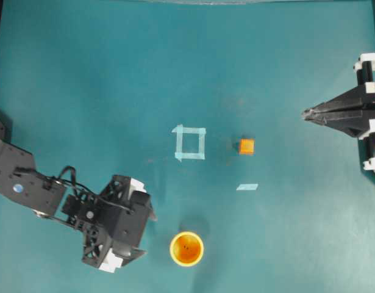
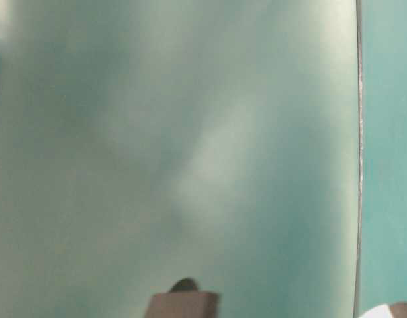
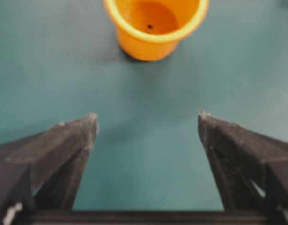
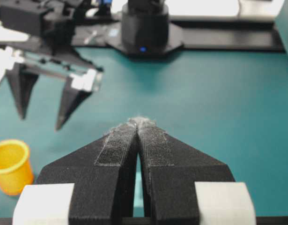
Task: Move the cup toward the block with left arm.
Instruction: 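Move the open left gripper down toward the orange cup, then close the left gripper around the orange cup's side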
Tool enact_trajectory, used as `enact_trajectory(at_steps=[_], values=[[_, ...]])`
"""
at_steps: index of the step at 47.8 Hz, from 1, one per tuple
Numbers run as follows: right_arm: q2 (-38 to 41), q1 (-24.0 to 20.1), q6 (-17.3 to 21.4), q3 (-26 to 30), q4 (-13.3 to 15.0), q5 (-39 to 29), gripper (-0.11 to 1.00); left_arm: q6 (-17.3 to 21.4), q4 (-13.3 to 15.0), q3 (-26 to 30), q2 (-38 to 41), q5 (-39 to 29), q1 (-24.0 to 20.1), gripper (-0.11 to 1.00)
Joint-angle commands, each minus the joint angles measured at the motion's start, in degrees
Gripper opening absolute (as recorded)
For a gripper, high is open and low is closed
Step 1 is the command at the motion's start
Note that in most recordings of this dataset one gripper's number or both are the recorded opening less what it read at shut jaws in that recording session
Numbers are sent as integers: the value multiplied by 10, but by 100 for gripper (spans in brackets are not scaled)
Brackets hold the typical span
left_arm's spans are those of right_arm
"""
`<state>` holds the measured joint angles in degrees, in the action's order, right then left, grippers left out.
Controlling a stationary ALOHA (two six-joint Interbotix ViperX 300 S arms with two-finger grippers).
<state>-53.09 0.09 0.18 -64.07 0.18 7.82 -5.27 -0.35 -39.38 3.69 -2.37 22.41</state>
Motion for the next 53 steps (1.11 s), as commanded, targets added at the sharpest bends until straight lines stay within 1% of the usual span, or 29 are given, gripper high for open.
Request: enact_trajectory(at_steps=[1, 11, 17, 24, 41, 53], values=[[1, 0, 1, 18, 0, -1, 0, -1, -1, 26, 14, 15, 2, 89], [-1, 0, 1, 20, 0, -1, 0, -1, -1, 73, 73, 43, 2, 89], [-1, 0, 2, 22, 0, -1, 0, 7, -3, 103, 98, 44, 2, 89], [-1, 0, 2, 25, 0, 0, -1, 8, -4, 122, 120, 45, -2, 89], [-1, 0, 2, 30, 0, -2, 0, 9, -4, 128, 128, 75, -21, 89], [-1, 0, 2, 30, -1, -2, 0, 9, -4, 134, 129, 76, -26, 87]])
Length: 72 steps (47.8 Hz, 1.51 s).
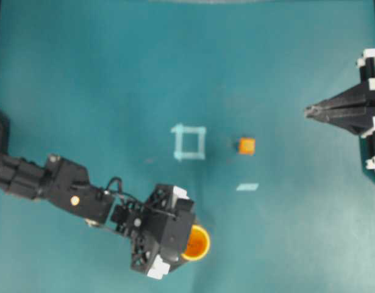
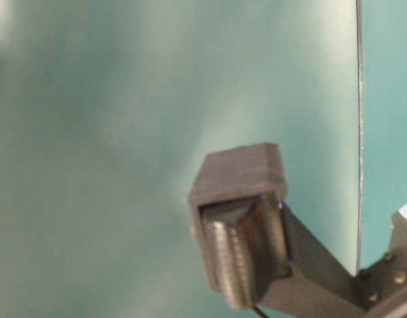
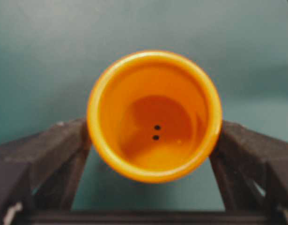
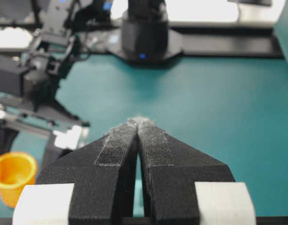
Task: Move the cup toward the block with left arm.
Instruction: 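Close the left gripper around the orange cup's side, then slide the held orange cup forward toward the orange block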
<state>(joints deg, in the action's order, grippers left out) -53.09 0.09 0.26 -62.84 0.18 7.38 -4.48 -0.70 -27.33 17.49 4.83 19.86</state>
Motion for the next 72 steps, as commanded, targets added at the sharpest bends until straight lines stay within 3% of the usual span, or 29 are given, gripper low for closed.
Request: enact_trajectory(at_steps=[1, 11, 27, 50, 62, 72], values=[[-1, 0, 1, 18, -1, 3, 0, 2, -1, 13, -8, 4, -1, 86], [-2, 0, 1, 18, 0, 3, -1, 5, -2, 18, -9, 4, 0, 64], [-1, 0, 1, 18, -1, 3, 0, 50, -4, 32, -37, -6, -23, 64], [-1, 0, 0, 18, 0, 0, -1, 59, -10, 73, -39, -4, -109, 64], [-1, 0, 0, 18, 0, -9, 0, 140, -10, 120, -20, -11, -140, 64], [-2, 0, -1, 18, 0, -9, 0, 143, -9, 134, -9, -21, -176, 64]])
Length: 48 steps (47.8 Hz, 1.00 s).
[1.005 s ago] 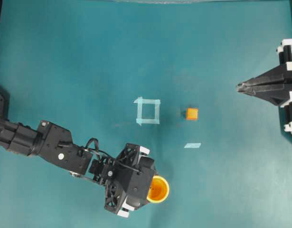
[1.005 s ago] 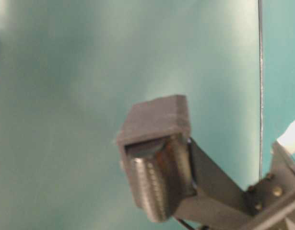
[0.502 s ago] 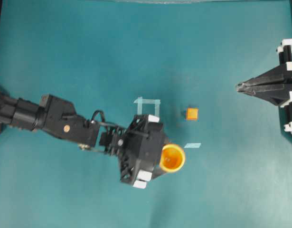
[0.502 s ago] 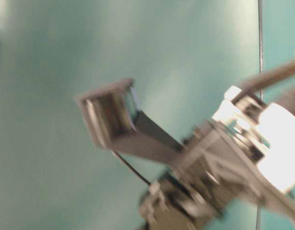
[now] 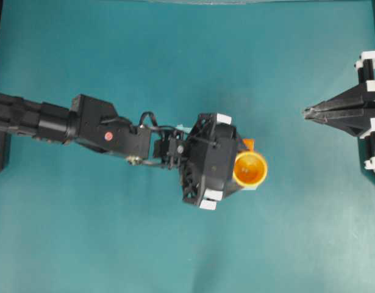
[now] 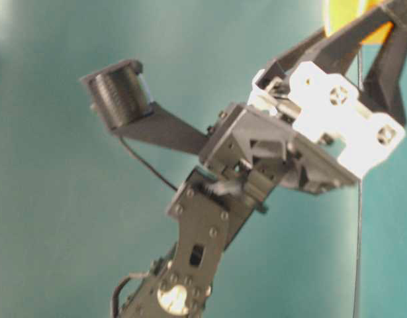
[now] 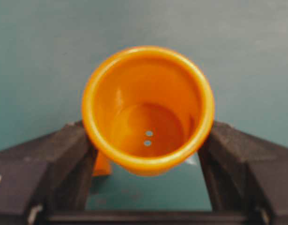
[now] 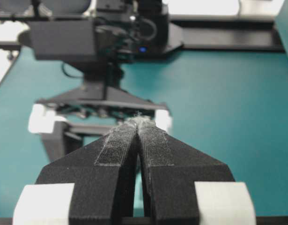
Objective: Move the cup toward the block with left arm.
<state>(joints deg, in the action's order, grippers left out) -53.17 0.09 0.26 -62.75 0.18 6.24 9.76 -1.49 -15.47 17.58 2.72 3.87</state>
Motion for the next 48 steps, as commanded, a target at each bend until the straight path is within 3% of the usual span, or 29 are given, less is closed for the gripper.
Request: enact_trajectory(at_steps=[1, 16, 48], values=[[0, 0, -1, 18, 0, 3, 0, 1, -1, 17, -9, 1, -19, 64], [0, 0, -1, 19, 0, 4, 0, 2, -1, 30, 10, 3, -59, 64], [0, 0, -1, 25, 0, 3, -1, 0, 1, 41, 23, 2, -55, 64]])
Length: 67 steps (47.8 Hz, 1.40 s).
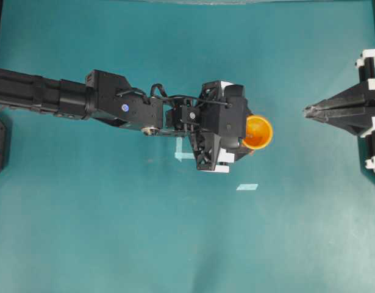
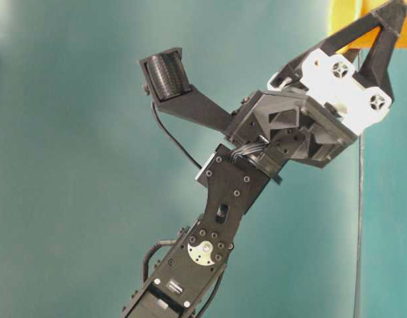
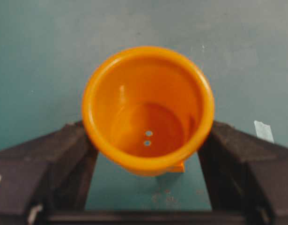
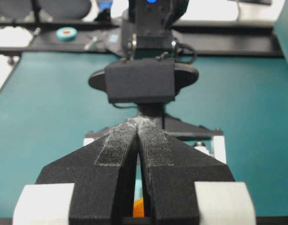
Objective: Move the cup toward the block with left arm.
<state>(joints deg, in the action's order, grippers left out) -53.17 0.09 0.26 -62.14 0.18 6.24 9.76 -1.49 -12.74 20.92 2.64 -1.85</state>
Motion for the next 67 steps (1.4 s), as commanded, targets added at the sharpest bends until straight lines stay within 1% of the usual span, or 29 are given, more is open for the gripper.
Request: enact_trajectory(at_steps=[1, 10, 23, 47, 67], values=[[0, 0, -1, 18, 0, 3, 0, 0, 1, 14, -11, 3, 2, 64], [0, 0, -1, 18, -1, 3, 0, -10, 4, 15, -11, 2, 2, 64], [0, 0, -1, 18, -1, 3, 0, -62, 5, 25, -7, 3, 2, 64], [0, 0, -1, 18, 0, 4, 0, -66, 5, 25, -7, 1, 2, 64], [-1, 0, -1, 19, 0, 3, 0, -66, 5, 14, -11, 0, 2, 64]])
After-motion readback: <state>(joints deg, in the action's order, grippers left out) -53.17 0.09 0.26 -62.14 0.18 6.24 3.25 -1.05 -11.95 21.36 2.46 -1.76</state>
